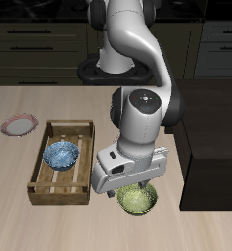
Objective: Place the black bowl onto the plate that is in the table center and place the green bowl onto the plate that is next to the blue bowl
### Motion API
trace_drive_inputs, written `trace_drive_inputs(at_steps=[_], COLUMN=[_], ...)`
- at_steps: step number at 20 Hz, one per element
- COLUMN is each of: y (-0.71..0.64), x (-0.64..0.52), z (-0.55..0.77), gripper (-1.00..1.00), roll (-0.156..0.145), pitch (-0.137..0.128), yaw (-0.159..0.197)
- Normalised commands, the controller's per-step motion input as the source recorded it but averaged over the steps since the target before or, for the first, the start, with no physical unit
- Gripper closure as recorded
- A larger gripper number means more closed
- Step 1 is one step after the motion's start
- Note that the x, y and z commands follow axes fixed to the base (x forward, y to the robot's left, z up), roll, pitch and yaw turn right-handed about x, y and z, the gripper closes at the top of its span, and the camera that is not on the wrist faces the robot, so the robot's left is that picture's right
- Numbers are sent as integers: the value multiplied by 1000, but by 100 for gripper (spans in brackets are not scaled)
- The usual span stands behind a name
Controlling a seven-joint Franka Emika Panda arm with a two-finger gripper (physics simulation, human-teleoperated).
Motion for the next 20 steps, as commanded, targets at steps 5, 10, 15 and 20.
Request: trace_drive_inputs(at_steps=[5,10,15,20], y=[-40,-21,-127,-196], x=[-33,-57,-88,-12], z=[-398,-385,-178,272], gripper=[-100,-100,100,100], roll=[1,23,10,-6], pitch=[46,63,15,-43], yaw=[14,-15,-29,-74])
